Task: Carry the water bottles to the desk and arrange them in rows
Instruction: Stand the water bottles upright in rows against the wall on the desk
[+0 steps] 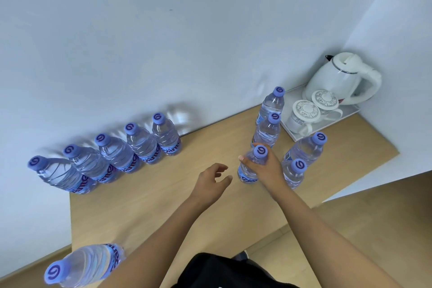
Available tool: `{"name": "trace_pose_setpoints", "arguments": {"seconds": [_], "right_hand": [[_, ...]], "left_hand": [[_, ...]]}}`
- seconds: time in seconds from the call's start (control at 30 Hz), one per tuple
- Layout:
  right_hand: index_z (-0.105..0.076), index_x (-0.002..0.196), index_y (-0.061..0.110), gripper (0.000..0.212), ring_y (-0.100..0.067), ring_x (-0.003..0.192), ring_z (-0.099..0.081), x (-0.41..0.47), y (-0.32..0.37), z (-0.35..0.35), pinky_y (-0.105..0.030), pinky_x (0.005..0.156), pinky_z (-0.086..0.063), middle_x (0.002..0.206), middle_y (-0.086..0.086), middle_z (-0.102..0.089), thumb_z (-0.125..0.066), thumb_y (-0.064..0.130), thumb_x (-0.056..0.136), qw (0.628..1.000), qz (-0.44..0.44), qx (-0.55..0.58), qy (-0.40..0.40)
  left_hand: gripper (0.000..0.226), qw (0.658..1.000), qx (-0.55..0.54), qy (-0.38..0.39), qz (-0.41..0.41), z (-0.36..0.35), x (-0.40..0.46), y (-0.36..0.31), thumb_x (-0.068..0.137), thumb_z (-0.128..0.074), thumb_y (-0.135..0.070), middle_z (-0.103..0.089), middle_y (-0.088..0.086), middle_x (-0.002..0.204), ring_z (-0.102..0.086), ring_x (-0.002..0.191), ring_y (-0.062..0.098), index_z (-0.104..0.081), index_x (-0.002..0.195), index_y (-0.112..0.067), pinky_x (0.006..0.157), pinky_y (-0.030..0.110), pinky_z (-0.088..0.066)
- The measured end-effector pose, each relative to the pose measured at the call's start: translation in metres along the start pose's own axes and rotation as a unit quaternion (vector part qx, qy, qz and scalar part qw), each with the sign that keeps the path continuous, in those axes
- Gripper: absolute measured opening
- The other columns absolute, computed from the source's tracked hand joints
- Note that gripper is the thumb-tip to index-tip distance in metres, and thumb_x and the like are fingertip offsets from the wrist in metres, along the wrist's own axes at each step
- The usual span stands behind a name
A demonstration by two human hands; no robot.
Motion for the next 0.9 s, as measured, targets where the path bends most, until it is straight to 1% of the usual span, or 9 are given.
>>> {"name": "trace_pose_setpoints", "arguments": {"seconds": [0.13,0.27,0.4,0.53,0.63,0.73,0.8,0.87,0.9], "right_hand": [[-0.059,0.099,0.02,0.033,0.016,0.074,-0.057,0.007,-0.004,-0.003,-0.005,0.069,-0.045,0.09,0.015,-0.06,-0.084,0.017,0.078,1.0,0.022,-0.002,-0.005],[-0.063,0.105,0.008,0.035,0.005,0.076,-0.059,0.01,0.003,-0.005,-0.023,0.079,-0.051,0.086,0.014,-0.061,-0.084,0.017,0.079,1.0,0.016,-0.011,0.016],[-0.066,0.099,0.01,0.027,0.006,0.071,-0.061,0.009,0.032,-0.004,-0.01,0.07,-0.048,0.083,0.005,-0.066,-0.083,0.017,0.079,0.996,0.046,-0.01,0.069],[-0.071,0.084,0.012,0.013,-0.007,0.077,-0.067,0.004,0.082,-0.008,-0.02,0.073,-0.052,0.08,0.002,-0.071,-0.081,0.019,0.08,0.985,0.073,0.026,0.155],[-0.071,0.073,0.014,0.015,-0.01,0.073,-0.067,-0.002,0.119,-0.021,-0.019,0.068,-0.052,0.075,0.001,-0.07,-0.079,0.026,0.075,0.973,0.085,0.052,0.206],[-0.07,0.07,0.013,0.019,-0.011,0.068,-0.063,-0.006,0.149,-0.035,-0.019,0.063,-0.05,0.071,-0.003,-0.067,-0.076,0.03,0.071,0.969,0.088,0.075,0.219],[-0.071,0.066,0.014,0.016,-0.011,0.066,-0.063,-0.008,0.165,-0.044,-0.019,0.061,-0.05,0.072,-0.007,-0.069,-0.074,0.029,0.071,0.964,0.089,0.098,0.232],[-0.07,0.066,0.015,0.013,-0.015,0.063,-0.066,-0.01,0.18,-0.051,-0.022,0.058,-0.051,0.071,-0.01,-0.071,-0.072,0.027,0.072,0.955,0.078,0.134,0.254],[-0.069,0.067,0.015,0.014,-0.018,0.063,-0.067,-0.011,0.186,-0.055,-0.025,0.058,-0.052,0.071,-0.011,-0.072,-0.072,0.026,0.072,0.95,0.073,0.15,0.263]], "left_hand": [[0.029,1.0,-0.003,-0.001,0.013,0.002,-0.003,0.004,0.092,-0.065,-0.023,-0.061,-0.002,0.122,-0.056,0.107,0.012,-0.061,0.12,-0.016,0.089,0.024,-0.045],[0.033,1.0,-0.012,-0.004,0.025,0.006,-0.004,0.006,0.089,-0.069,-0.024,-0.061,-0.003,0.123,-0.056,0.11,0.012,-0.06,0.12,-0.018,0.088,0.024,-0.045],[0.053,0.999,-0.026,0.011,0.03,0.017,-0.006,0.005,0.08,-0.08,-0.021,-0.058,-0.003,0.127,-0.054,0.115,0.013,-0.055,0.127,-0.018,0.088,0.023,-0.043],[0.072,0.997,-0.066,0.029,0.02,0.038,-0.011,-0.008,0.071,-0.088,-0.026,-0.054,-0.007,0.133,-0.051,0.121,0.013,-0.05,0.133,-0.023,0.096,0.028,-0.046],[0.071,0.991,-0.122,0.052,-0.015,0.058,-0.02,-0.025,0.07,-0.089,-0.024,-0.061,-0.01,0.128,-0.054,0.122,0.012,-0.052,0.13,-0.029,0.097,0.03,-0.051],[0.067,0.983,-0.165,0.063,-0.06,0.075,-0.034,-0.044,0.07,-0.089,-0.022,-0.066,-0.012,0.122,-0.058,0.119,0.01,-0.054,0.127,-0.032,0.093,0.031,-0.055],[0.062,0.976,-0.189,0.068,-0.08,0.085,-0.043,-0.055,0.07,-0.088,-0.022,-0.069,-0.006,0.117,-0.063,0.111,0.013,-0.056,0.123,-0.032,0.09,0.035,-0.057],[0.051,0.967,-0.223,0.083,-0.091,0.092,-0.051,-0.065,0.07,-0.086,-0.022,-0.07,0.006,0.097,-0.066,0.084,0.019,-0.059,0.112,-0.024,0.069,0.031,-0.057],[0.047,0.963,-0.238,0.085,-0.091,0.094,-0.055,-0.069,0.069,-0.085,-0.021,-0.067,0.007,0.085,-0.062,0.071,0.018,-0.059,0.108,-0.018,0.057,0.026,-0.052]]}}
Point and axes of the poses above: each hand's wrist, its own x-axis towards the middle knuckle, its own z-axis out of the back of the hand, y = z × x, the point moved 1 cm from there along x, towards the middle knuckle
